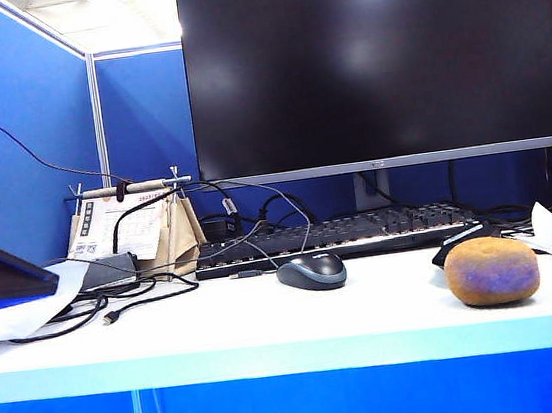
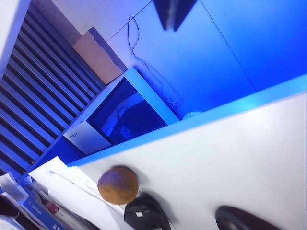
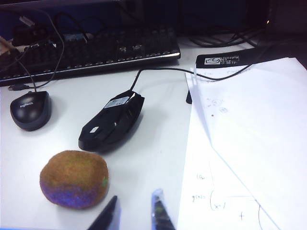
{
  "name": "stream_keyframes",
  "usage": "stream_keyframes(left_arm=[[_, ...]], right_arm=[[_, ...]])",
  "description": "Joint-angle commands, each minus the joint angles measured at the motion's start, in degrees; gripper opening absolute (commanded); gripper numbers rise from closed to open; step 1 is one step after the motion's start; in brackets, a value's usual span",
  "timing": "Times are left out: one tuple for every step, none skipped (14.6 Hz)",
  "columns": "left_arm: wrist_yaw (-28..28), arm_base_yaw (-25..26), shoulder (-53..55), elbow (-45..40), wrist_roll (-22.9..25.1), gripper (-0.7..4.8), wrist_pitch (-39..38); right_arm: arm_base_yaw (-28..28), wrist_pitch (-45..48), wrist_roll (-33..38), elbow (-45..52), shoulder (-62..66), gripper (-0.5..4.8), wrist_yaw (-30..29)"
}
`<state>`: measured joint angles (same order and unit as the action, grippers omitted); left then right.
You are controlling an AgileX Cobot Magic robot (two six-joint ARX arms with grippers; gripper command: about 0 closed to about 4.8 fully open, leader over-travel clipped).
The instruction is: Pick up the kiwi and place it near the upside-down mouse.
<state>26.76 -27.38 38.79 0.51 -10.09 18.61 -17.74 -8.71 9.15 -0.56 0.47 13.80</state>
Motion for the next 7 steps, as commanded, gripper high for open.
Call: stream_keyframes(left_arm=[[0.1, 0.0, 0.0, 0.1, 0.2, -0.01, 0.7], [0.0, 0.0, 0.0, 0.1, 0.2, -0.01, 0.7], [0.0, 0.0, 0.0, 0.1, 0.2, -0.01, 0.7], [0.0, 0.0, 0.0, 0.1, 0.2, -0.01, 0.7], [0.0, 0.0, 0.0, 0.1, 0.2, -0.01, 0.7], [0.0, 0.0, 0.0, 0.1, 0.2, -0.01, 0.7], [0.0, 0.0, 0.0, 0.1, 0.2, -0.01, 0.7]], right_arm=[[0.0, -0.8, 0.1, 0.0, -0.3, 0.94, 0.3], [0.0, -1.1, 0.1, 0.0, -0.3, 0.94, 0.1], [0.0, -1.3, 0.1, 0.0, -0.3, 0.94, -0.2], [0.0, -1.1, 0.0, 0.0, -0.3, 0.94, -0.4], [0.0, -1.1, 0.1, 0.0, -0.3, 0.94, -0.4], [0.0, -1.1, 0.0, 0.0, -0.3, 0.94, -0.4], [0.0, -1.1, 0.0, 0.0, -0.3, 0.94, -0.4]])
